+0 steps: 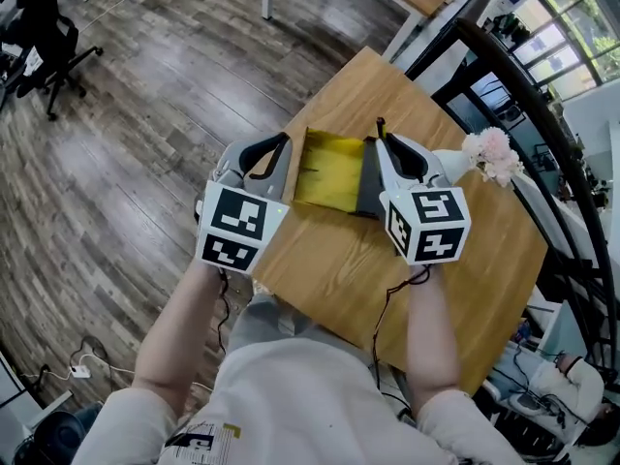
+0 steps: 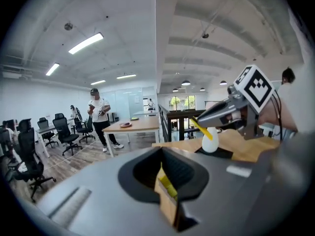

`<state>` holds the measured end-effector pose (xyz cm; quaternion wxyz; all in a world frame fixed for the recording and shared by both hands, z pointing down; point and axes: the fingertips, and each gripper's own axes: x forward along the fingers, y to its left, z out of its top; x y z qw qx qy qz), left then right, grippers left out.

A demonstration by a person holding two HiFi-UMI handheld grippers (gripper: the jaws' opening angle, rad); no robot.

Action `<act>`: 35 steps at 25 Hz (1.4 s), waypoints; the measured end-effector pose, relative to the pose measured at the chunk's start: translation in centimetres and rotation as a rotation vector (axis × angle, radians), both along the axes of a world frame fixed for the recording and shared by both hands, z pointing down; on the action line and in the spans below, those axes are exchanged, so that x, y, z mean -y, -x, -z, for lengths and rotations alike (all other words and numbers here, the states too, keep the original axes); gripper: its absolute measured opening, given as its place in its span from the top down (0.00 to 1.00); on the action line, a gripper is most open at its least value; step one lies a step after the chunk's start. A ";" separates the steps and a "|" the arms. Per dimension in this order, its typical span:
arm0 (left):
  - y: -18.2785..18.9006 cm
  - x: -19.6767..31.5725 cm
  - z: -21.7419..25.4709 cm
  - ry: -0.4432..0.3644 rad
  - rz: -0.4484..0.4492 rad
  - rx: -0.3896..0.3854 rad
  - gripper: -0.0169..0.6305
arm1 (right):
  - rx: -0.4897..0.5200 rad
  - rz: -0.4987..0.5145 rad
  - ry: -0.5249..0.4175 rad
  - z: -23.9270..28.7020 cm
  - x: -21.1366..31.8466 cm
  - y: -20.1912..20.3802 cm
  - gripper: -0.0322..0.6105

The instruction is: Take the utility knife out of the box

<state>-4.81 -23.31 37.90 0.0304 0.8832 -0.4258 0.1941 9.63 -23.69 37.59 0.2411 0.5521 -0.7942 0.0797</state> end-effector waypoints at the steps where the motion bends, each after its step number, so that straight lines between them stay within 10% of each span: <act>1: -0.1 -0.2 1.3 -0.023 -0.004 -0.002 0.97 | 0.009 -0.001 -0.032 1.5 -0.3 -0.1 0.88; 11: -2.3 -4.4 14.7 -0.147 -0.090 -0.178 0.97 | 0.040 -0.032 -0.295 15.4 -5.9 -1.8 0.88; 16: -3.4 -7.2 19.0 -0.261 -0.101 -0.137 0.97 | 0.069 -0.047 -0.380 19.3 -9.3 -2.3 0.88; 35: -5.0 -13.1 15.4 -0.187 -0.139 -0.072 0.97 | 0.152 -0.058 -0.397 18.1 -17.1 -3.3 0.89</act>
